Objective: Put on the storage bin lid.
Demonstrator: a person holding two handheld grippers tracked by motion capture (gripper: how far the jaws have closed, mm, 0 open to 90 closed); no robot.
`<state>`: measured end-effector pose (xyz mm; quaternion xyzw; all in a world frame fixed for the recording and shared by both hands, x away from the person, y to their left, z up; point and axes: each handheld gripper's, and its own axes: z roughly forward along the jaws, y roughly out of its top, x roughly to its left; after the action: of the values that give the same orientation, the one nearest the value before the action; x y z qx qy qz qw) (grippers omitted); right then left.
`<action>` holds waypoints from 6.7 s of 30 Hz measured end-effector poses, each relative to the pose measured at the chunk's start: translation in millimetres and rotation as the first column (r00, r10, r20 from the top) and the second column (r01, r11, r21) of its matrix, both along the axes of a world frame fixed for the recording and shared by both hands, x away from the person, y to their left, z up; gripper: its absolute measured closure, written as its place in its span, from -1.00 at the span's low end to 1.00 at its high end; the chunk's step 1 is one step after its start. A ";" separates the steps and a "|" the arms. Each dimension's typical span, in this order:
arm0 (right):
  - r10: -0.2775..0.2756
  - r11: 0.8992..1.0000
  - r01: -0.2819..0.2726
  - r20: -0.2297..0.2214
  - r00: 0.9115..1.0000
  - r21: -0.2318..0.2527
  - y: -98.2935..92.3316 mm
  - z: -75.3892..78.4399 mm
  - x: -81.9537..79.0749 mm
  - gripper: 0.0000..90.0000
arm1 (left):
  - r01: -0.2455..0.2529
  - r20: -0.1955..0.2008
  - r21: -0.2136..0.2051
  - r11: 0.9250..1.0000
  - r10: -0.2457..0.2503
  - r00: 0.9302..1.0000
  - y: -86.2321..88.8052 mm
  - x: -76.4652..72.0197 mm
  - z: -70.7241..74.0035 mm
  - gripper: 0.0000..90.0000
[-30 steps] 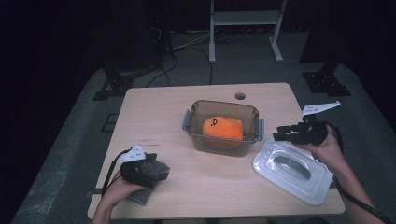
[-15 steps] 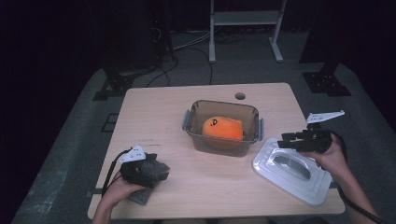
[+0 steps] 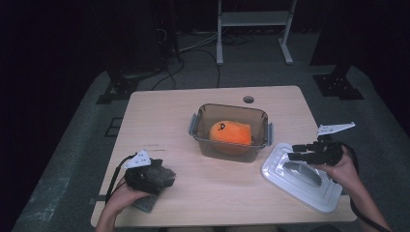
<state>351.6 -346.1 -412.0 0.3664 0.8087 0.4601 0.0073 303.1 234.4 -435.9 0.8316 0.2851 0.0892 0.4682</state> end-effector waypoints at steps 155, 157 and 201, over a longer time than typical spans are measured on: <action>0.153 0.985 -0.131 0.224 0.962 -0.113 -8.4 90.8 -49.3 0.48 | 0.002 -0.009 0.001 1.000 -0.002 1.000 1.1 0.1 -1.6 -0.88; 0.163 0.983 -0.140 0.223 0.961 -0.115 -3.9 93.2 -45.8 0.48 | 0.002 -0.009 0.002 1.000 -0.002 1.000 1.4 0.0 -1.5 -0.88; 0.336 0.940 -0.312 0.224 0.915 -0.137 97.5 122.0 35.2 0.48 | -0.010 -0.005 -0.022 1.000 0.010 1.000 5.6 0.1 0.5 -0.94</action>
<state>386.8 -248.5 -289.9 0.1671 0.8727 0.4562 0.0485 303.3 240.0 -435.4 0.8250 0.2916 0.0864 0.4763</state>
